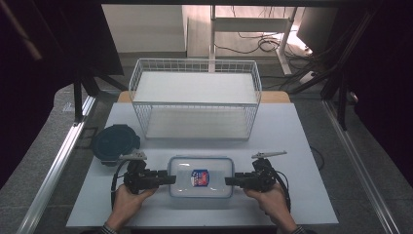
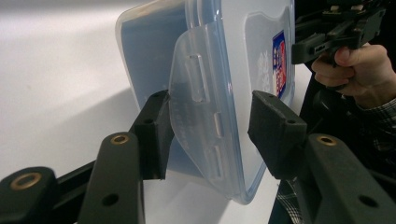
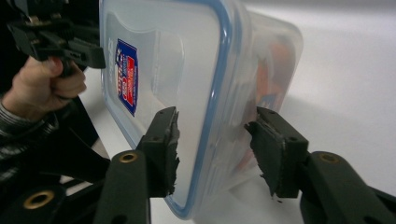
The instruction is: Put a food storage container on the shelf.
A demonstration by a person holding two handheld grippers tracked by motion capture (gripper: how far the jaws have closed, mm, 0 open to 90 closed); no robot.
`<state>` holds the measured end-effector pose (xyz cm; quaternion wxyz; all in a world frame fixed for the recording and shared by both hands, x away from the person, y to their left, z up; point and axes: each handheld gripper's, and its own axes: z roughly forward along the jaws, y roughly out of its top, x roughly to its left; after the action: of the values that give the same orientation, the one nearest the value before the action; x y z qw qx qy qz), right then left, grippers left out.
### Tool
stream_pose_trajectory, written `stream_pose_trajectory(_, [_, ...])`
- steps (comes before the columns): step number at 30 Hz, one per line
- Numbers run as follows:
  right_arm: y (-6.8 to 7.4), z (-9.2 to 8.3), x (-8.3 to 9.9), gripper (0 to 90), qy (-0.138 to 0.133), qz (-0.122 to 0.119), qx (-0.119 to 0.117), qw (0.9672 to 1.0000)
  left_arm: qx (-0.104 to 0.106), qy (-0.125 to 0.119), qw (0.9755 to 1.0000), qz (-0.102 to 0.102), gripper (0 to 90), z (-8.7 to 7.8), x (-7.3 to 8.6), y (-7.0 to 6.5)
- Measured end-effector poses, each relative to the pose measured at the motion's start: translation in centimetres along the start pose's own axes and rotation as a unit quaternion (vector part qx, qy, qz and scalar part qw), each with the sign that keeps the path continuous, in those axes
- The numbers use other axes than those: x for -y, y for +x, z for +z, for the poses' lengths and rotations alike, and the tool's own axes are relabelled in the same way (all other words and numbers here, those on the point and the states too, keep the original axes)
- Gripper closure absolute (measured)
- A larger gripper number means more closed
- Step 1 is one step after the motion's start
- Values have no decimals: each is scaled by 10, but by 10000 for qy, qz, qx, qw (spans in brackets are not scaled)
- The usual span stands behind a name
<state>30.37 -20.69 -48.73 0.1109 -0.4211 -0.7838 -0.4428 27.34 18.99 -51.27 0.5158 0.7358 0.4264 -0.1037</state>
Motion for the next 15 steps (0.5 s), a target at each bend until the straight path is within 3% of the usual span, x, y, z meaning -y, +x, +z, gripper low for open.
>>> stream_pose_trajectory(7, [3, -3, -2, 519, -89, -107, 116, 9998, -267, -52, 9995, 157, 516, 1, -2, -7])
stream_pose_trajectory(10, [4, -4, -4, 519, -184, -173, 153, 9996, -266, -110, 9995, 145, 515, 0, -5, -8])
stream_pose_trajectory(15, [9, -10, -18, 519, -409, -435, 171, 9981, -340, -283, 9985, 331, 515, -9, -20, -14])
